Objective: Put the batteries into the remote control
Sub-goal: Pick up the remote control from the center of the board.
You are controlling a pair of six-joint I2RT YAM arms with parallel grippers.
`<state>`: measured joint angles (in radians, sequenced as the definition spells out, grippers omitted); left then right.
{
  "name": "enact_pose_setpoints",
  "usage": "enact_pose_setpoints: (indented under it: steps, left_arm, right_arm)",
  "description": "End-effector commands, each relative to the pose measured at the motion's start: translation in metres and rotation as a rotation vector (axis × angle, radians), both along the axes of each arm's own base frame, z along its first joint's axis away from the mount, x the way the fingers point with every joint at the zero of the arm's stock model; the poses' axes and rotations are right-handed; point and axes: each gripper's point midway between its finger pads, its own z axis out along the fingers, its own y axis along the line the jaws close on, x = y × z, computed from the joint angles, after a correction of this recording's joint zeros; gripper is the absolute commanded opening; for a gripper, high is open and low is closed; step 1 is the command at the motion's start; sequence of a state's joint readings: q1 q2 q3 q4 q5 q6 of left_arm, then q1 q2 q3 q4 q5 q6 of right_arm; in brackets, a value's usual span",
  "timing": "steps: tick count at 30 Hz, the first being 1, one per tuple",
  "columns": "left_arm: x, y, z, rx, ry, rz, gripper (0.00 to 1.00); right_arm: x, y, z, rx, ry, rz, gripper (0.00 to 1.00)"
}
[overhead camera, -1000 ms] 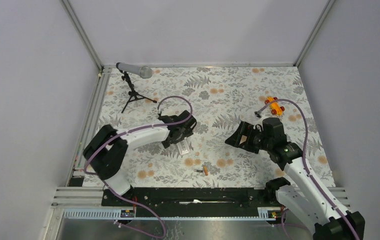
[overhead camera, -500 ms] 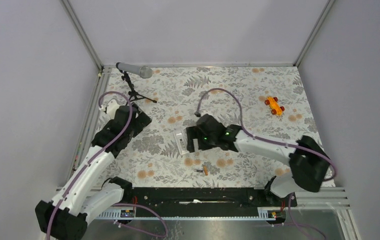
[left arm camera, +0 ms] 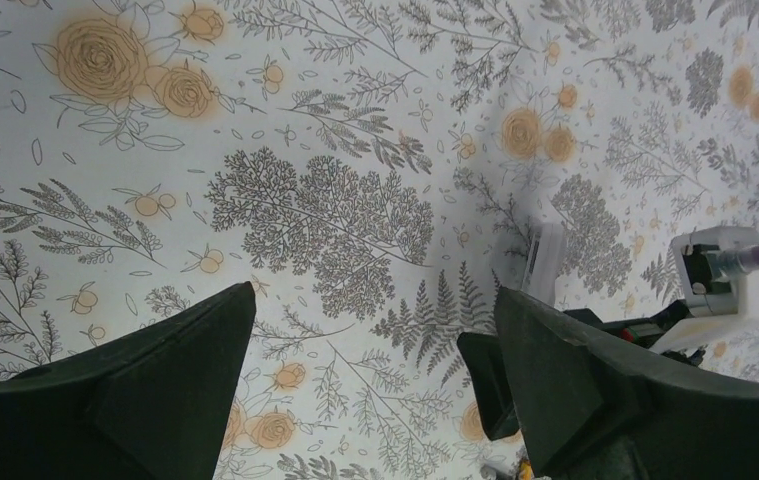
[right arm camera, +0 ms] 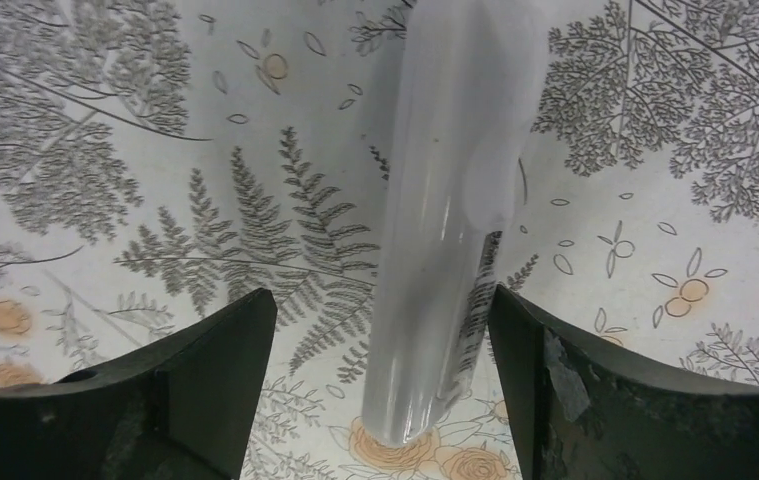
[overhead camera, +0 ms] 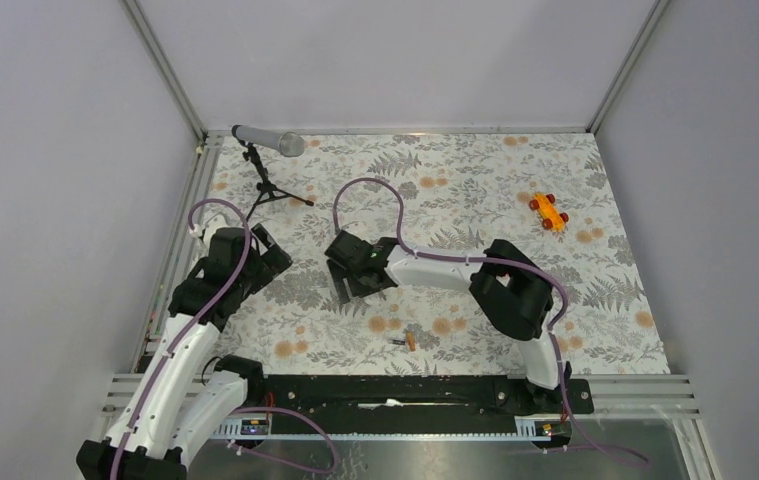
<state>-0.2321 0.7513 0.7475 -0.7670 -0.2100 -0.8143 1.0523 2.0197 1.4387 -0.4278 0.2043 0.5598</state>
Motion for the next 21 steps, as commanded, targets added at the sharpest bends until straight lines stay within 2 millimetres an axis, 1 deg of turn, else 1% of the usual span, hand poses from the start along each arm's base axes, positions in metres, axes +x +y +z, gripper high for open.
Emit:
enact_pose_setpoints:
  steps: [1,4,5,8,10,12,13,14,17,18,19,21]
  left_arm:
    - [0.004,-0.007,-0.001,-0.013,-0.004,-0.055,0.99]
    - [0.006,-0.009,-0.004,-0.02,-0.003,-0.062,0.99]
    - [0.007,-0.01,-0.005,-0.023,-0.003,-0.066,0.99]
    - [0.01,-0.011,-0.008,-0.027,0.004,-0.069,0.99]
    - [0.012,-0.012,-0.009,-0.027,0.012,-0.071,0.99]
    - [0.014,-0.011,-0.01,-0.021,0.015,-0.073,0.99]
    - [0.015,-0.01,-0.01,-0.016,0.013,-0.074,0.99]
    - [0.016,-0.009,-0.01,-0.012,0.014,-0.072,0.99]
    - [0.017,-0.011,-0.01,-0.019,0.007,-0.088,0.99]
    - [0.019,-0.016,-0.009,-0.033,-0.004,-0.113,0.99]
    - [0.02,-0.021,-0.007,-0.053,-0.018,-0.142,0.99]
    - [0.021,-0.032,-0.004,-0.087,-0.046,-0.195,0.99]
  right_arm:
    - [0.002,-0.024,-0.007,-0.15,-0.029,-0.04,0.83]
    - [-0.001,-0.028,-0.015,-0.178,-0.011,-0.031,0.72]
    - [-0.001,-0.029,-0.016,-0.189,-0.007,-0.029,0.71]
    - [-0.003,-0.031,-0.021,-0.202,0.0,-0.014,0.72]
    - [-0.005,-0.029,-0.022,-0.193,0.01,0.005,0.74]
    - [-0.009,-0.024,-0.023,-0.168,0.028,0.026,0.73]
    - [-0.01,-0.023,-0.023,-0.158,0.035,0.036,0.7]
    - [-0.011,-0.022,-0.023,-0.154,0.036,0.041,0.65]
    - [-0.008,-0.026,-0.024,-0.157,0.011,0.051,0.41]
    - [-0.005,-0.028,-0.024,-0.154,-0.003,0.058,0.37]
    - [-0.004,-0.028,-0.023,-0.14,-0.012,0.067,0.34]
    - [0.001,-0.028,-0.015,-0.1,-0.044,0.094,0.31]
